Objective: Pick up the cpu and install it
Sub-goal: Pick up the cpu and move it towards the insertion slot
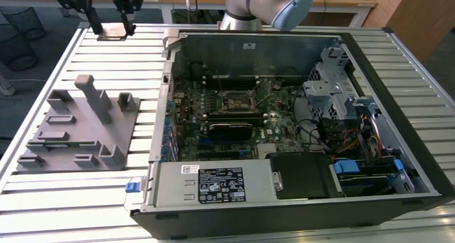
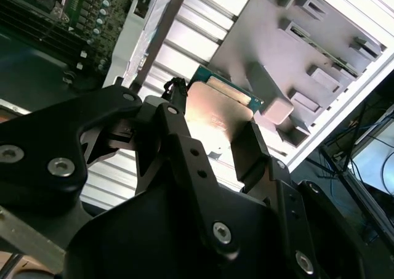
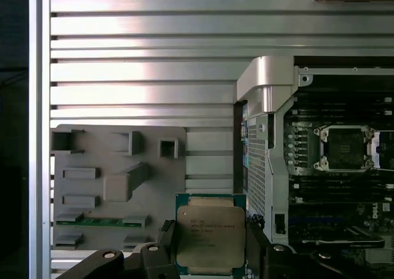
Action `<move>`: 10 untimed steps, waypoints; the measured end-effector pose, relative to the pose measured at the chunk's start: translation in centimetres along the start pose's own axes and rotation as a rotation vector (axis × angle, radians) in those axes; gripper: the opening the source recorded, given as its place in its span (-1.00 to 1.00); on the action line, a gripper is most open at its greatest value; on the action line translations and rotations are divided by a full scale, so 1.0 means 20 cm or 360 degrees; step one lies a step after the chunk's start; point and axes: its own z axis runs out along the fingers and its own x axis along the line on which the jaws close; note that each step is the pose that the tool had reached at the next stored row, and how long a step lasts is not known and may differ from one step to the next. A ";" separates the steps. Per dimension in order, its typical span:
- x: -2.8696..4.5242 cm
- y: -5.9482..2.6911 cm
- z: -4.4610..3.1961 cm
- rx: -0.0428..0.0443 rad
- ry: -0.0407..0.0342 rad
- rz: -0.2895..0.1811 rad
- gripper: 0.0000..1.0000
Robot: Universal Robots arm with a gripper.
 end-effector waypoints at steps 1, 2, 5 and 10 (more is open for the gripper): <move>-0.011 0.000 0.000 0.0000 0.0000 0.0000 0.07; -0.023 0.001 0.000 0.0000 0.0000 0.0000 0.07; -0.059 0.001 0.000 0.0000 0.0000 0.0000 0.07; -0.116 0.003 0.000 0.0000 0.0000 0.0000 0.07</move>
